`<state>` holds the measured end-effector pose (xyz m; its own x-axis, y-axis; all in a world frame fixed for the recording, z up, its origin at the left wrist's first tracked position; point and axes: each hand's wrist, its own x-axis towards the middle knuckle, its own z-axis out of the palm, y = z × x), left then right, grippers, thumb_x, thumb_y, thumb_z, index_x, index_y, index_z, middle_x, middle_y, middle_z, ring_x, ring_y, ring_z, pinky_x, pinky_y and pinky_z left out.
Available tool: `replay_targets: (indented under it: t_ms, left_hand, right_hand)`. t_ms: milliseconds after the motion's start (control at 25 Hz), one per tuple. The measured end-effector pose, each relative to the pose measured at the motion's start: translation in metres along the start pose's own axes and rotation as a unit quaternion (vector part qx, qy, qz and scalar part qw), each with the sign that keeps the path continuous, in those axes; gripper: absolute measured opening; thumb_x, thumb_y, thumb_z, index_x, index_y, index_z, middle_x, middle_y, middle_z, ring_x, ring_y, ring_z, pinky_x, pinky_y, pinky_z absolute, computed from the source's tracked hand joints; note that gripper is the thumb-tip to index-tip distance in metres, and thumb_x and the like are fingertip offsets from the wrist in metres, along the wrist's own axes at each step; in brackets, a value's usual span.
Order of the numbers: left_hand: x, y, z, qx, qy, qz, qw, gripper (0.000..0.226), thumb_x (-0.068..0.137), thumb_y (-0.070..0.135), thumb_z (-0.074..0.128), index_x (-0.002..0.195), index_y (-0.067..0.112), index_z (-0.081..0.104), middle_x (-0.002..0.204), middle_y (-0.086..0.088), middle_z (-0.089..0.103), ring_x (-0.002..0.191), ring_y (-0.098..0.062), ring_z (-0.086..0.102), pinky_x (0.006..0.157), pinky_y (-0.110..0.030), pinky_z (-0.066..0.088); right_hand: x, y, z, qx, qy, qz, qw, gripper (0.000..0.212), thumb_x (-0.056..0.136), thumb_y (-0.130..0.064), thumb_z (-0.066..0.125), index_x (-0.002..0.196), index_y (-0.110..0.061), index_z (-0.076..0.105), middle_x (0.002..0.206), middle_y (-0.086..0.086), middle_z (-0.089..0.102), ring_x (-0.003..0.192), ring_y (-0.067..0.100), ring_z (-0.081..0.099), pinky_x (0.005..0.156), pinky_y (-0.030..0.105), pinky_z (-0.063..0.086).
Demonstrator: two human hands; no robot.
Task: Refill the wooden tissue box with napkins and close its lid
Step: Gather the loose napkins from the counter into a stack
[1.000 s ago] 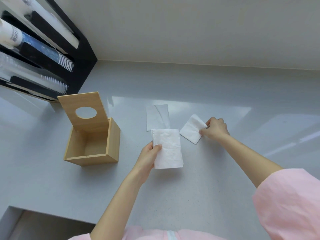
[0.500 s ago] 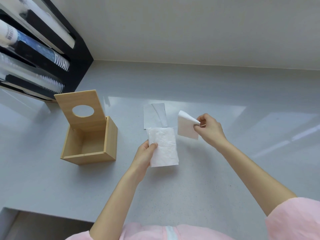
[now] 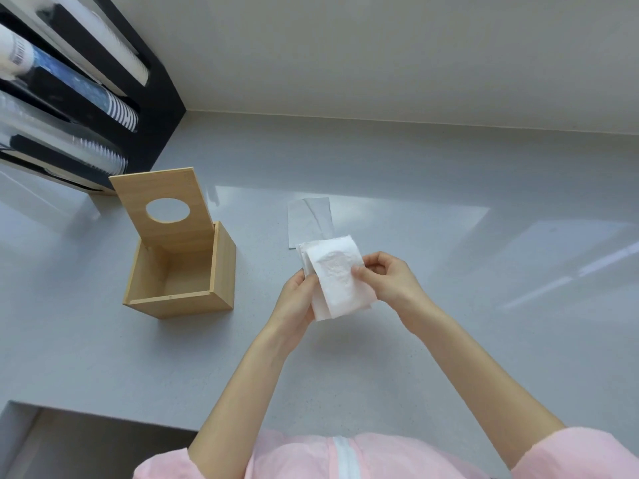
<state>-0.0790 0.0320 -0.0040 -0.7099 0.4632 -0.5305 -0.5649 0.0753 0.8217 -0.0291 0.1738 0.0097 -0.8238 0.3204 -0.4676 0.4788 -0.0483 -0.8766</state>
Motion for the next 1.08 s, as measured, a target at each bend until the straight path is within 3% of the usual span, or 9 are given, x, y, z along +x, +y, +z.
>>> replay_targets:
  t_ms: [120,280,400,520,760,840,920,1080]
  left_hand:
    - [-0.001,-0.002,0.002,-0.013,-0.002,0.001,1.0,0.033,0.093,0.015,0.037,0.114,0.012,0.062,0.106,-0.003,0.07,0.097,-0.019,0.066,0.076,-0.031,0.054]
    - [0.0,-0.003,0.004,-0.023,-0.013,-0.012,1.0,0.035,0.094,0.021,0.032,0.106,0.017,0.065,0.099,0.0,0.071,0.089,-0.014,0.068,0.074,-0.03,0.053]
    - [0.001,-0.003,0.002,-0.052,-0.024,-0.022,0.998,0.038,0.096,0.027,0.029,0.112,0.016,0.063,0.104,-0.002,0.07,0.094,-0.018,0.067,0.078,-0.033,0.053]
    - [0.003,-0.006,-0.003,-0.019,-0.006,-0.025,0.999,0.034,0.096,0.017,0.036,0.12,0.009,0.057,0.112,-0.009,0.066,0.098,-0.023,0.064,0.079,-0.034,0.052]
    - [0.014,-0.001,-0.02,-0.044,0.036,-0.025,0.998,0.027,0.095,0.011,0.037,0.112,0.014,0.058,0.107,-0.005,0.065,0.098,-0.022,0.062,0.08,-0.033,0.05]
    - [0.02,0.001,-0.025,-0.05,0.051,-0.032,0.997,0.022,0.095,0.011,0.039,0.1,0.019,0.06,0.099,0.001,0.065,0.091,-0.017,0.062,0.077,-0.031,0.049]
    - [0.025,0.003,-0.027,-0.049,0.061,-0.034,0.996,0.023,0.095,0.011,0.04,0.093,0.022,0.06,0.094,0.003,0.065,0.087,-0.014,0.062,0.074,-0.029,0.049]
    - [0.032,0.005,-0.034,-0.066,0.079,-0.026,0.994,0.022,0.095,0.011,0.041,0.093,0.022,0.06,0.095,0.003,0.065,0.086,-0.012,0.062,0.073,-0.027,0.049]
  right_hand:
    - [0.003,0.007,0.004,-0.07,0.043,0.005,0.997,0.011,0.085,-0.021,0.061,0.076,-0.024,0.056,0.087,0.001,0.064,0.083,0.018,0.059,0.072,0.028,0.046]
    - [0.002,0.005,0.009,-0.149,0.057,-0.013,0.987,0.01,0.084,-0.026,0.061,0.088,-0.016,0.058,0.087,0.001,0.062,0.086,0.02,0.06,0.079,0.034,0.051]
    - [0.006,0.005,0.011,-0.197,0.057,-0.015,0.979,0.015,0.082,-0.03,0.061,0.088,-0.016,0.059,0.085,0.0,0.062,0.092,0.026,0.064,0.085,0.045,0.054]
    - [0.011,0.007,0.013,-0.216,0.037,-0.008,0.976,0.018,0.08,-0.033,0.062,0.088,-0.016,0.06,0.084,0.0,0.063,0.092,0.027,0.065,0.084,0.047,0.055]
    - [0.037,-0.018,0.006,-0.155,0.015,-0.003,0.988,0.01,0.088,-0.024,0.056,0.08,-0.018,0.056,0.076,0.0,0.065,0.076,0.017,0.062,0.07,0.026,0.051]
    - [0.056,-0.026,0.003,-0.185,0.039,-0.006,0.982,0.008,0.088,-0.021,0.053,0.089,-0.017,0.06,0.087,0.003,0.068,0.086,0.018,0.061,0.078,0.03,0.049]
    - [0.073,-0.027,0.006,-0.229,0.052,0.002,0.972,0.02,0.089,-0.022,0.052,0.104,-0.014,0.063,0.108,0.006,0.066,0.1,0.02,0.059,0.081,0.03,0.046]
    - [0.101,-0.024,0.023,-0.281,0.047,0.004,0.959,0.041,0.089,-0.024,0.055,0.125,-0.006,0.052,0.127,0.012,0.055,0.118,0.025,0.051,0.093,0.03,0.041]
